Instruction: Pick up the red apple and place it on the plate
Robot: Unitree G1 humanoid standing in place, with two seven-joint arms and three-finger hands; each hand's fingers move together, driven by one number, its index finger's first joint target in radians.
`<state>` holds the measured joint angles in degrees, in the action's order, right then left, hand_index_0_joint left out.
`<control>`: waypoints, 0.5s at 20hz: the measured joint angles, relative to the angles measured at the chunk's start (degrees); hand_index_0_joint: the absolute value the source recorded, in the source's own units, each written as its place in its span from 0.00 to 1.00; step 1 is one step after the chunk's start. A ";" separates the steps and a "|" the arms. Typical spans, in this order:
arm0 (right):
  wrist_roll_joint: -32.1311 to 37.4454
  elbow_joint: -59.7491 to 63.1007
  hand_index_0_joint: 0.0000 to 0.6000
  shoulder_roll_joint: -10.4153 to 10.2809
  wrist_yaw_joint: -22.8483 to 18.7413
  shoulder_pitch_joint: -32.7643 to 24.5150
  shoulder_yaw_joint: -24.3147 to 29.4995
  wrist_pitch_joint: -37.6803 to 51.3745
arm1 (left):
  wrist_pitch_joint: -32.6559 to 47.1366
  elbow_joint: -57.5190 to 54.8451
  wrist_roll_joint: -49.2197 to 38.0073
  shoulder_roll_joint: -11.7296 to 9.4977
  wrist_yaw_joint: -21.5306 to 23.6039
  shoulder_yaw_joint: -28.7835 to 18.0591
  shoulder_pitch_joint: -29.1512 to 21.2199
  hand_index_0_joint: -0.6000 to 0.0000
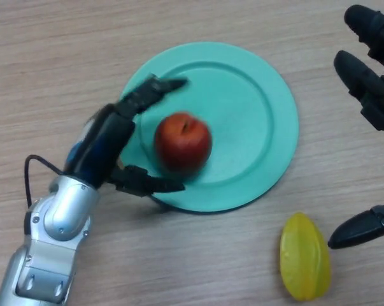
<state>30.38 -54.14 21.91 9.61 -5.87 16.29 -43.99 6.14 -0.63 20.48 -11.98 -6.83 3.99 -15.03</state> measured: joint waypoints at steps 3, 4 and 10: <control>0.00 0.54 0.00 -0.22 0.08 -2.29 -1.39 0.00 | -10.66 -10.64 -6.48 0.18 -0.01 -0.97 3.60 1.00; -0.01 0.57 0.00 -0.35 0.07 -2.52 -2.05 0.00 | -16.48 -15.46 -10.46 0.31 -0.01 -2.10 4.33 1.00; -2.25 1.26 0.00 -1.69 0.61 -3.76 -5.42 -0.07 | -31.15 -38.94 -28.97 -1.39 1.58 -11.82 11.78 1.00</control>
<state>28.14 -52.88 20.22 10.22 -9.63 10.87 -44.06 -25.00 -39.56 -8.49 -13.37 -5.24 -7.83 -3.25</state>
